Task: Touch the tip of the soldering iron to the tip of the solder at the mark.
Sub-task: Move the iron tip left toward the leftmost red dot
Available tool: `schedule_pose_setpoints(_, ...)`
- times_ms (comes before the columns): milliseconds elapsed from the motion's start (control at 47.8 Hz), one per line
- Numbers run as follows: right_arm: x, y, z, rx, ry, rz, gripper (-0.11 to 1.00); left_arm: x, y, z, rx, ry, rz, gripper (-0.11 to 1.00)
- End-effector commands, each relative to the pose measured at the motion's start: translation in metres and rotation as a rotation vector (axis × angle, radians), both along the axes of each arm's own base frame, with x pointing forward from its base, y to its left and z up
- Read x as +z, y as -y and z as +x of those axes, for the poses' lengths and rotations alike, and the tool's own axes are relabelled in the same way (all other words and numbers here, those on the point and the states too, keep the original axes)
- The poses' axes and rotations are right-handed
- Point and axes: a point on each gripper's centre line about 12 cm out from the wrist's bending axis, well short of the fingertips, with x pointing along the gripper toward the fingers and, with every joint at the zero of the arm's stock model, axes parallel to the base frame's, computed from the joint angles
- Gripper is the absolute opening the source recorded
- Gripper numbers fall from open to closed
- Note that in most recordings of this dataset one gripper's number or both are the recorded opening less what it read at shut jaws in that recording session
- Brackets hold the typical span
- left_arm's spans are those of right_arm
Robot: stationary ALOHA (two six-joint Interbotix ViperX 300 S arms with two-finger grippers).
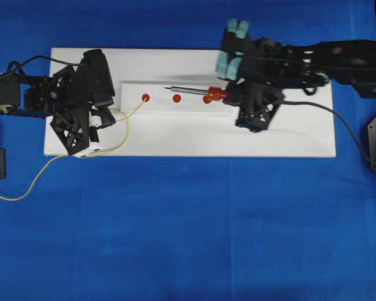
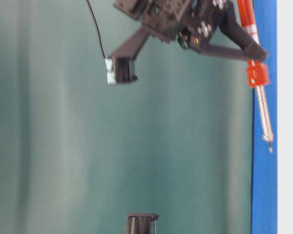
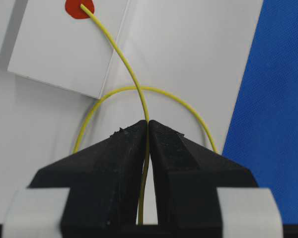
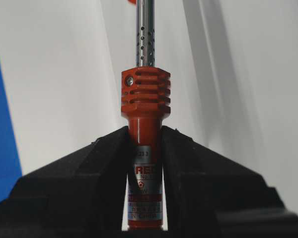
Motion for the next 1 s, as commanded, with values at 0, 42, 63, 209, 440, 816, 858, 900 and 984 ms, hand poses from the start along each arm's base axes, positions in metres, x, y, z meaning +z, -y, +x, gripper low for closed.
schedule_pose_setpoints(0, 0.011, 0.001, 0.016, 0.016, 0.031, -0.018, 0.06, 0.009, 0.000, 0.006, -0.003, 0.032, 0.003, 0.03)
schedule_pose_setpoints(42, 0.010, 0.001, 0.020, 0.023, 0.030, -0.022, 0.06, 0.009, 0.000, 0.006, 0.000, 0.032, 0.002, 0.03)
schedule_pose_setpoints(63, 0.010, 0.001, 0.023, 0.026, 0.030, -0.023, 0.06, 0.010, 0.000, 0.006, -0.002, 0.034, 0.004, 0.03)
schedule_pose_setpoints(209, 0.007, -0.001, 0.034, 0.044, 0.025, -0.031, 0.06, 0.009, 0.000, 0.005, -0.003, 0.027, 0.003, 0.03)
schedule_pose_setpoints(440, 0.000, 0.000, 0.039, 0.046, 0.002, -0.026, 0.06, 0.009, 0.000, 0.005, -0.003, 0.026, 0.003, 0.03)
schedule_pose_setpoints(816, -0.004, -0.001, 0.039, 0.049, -0.017, -0.021, 0.06, 0.009, 0.000, 0.005, -0.002, 0.023, 0.002, 0.03)
schedule_pose_setpoints(858, -0.004, -0.002, 0.039, 0.051, -0.017, -0.021, 0.06, 0.009, 0.000, 0.005, -0.002, 0.023, 0.002, 0.03)
schedule_pose_setpoints(900, -0.004, -0.002, 0.040, 0.051, -0.017, -0.021, 0.06, 0.009, 0.000, 0.005, -0.002, 0.026, 0.003, 0.03)
schedule_pose_setpoints(984, -0.004, -0.002, 0.041, 0.052, -0.014, -0.022, 0.06, 0.010, 0.000, 0.006, -0.001, 0.026, 0.002, 0.03)
